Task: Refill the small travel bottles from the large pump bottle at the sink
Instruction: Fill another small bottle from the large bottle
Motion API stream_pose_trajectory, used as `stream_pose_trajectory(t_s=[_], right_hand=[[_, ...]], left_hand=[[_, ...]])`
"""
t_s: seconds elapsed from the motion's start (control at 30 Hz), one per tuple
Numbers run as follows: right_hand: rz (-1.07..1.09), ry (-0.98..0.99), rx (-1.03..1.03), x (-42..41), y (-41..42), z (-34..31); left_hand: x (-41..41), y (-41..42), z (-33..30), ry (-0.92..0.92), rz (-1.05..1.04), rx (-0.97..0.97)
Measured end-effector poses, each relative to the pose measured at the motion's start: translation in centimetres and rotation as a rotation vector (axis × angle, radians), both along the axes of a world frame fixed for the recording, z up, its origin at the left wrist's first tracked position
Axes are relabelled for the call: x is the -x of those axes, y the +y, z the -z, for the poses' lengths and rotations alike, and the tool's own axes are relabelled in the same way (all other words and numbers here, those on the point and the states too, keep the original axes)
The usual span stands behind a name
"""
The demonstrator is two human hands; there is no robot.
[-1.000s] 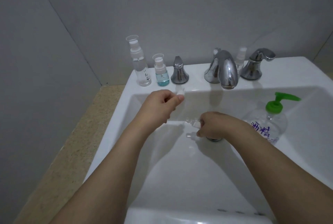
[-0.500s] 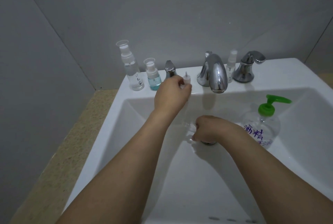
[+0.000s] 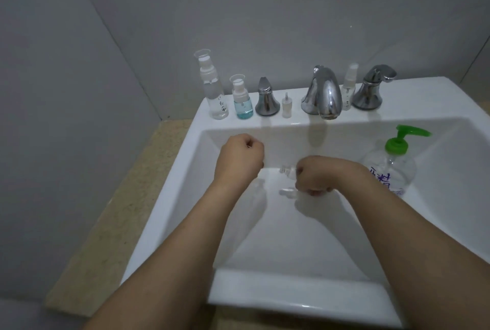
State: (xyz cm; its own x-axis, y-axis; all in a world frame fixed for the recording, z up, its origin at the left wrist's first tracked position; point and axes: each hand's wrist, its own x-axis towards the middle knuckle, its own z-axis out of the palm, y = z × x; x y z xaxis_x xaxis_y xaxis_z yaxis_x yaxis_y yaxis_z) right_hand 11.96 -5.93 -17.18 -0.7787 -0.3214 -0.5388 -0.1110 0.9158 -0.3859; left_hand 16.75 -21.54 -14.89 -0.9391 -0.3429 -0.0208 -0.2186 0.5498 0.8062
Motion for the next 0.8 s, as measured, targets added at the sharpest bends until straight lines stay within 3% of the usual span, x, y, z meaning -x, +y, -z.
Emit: stream_pose_trajectory(t_s=[0.2, 0.37, 0.5, 0.8], right_hand=[[0.076, -0.122, 0.198, -3.0, 2.5, -1.4], [0.183, -0.047, 0.268, -4.8, 9.7, -2.6], [0.340, 0.006, 0.346, -5.2, 15.7, -1.9], [0.518, 0.127, 0.464, -2.7, 19.4, -1.6]], left_hand=[[-2.9, 2.4, -0.9, -0.140, 0.003, -0.091], [-3.0, 8.0, -2.1, -0.315, 0.132, -0.127], [-1.7, 12.4, -2.8, -0.350, 0.172, -0.159], [2.9, 19.0, -4.3, -0.419, 0.108, -0.278]])
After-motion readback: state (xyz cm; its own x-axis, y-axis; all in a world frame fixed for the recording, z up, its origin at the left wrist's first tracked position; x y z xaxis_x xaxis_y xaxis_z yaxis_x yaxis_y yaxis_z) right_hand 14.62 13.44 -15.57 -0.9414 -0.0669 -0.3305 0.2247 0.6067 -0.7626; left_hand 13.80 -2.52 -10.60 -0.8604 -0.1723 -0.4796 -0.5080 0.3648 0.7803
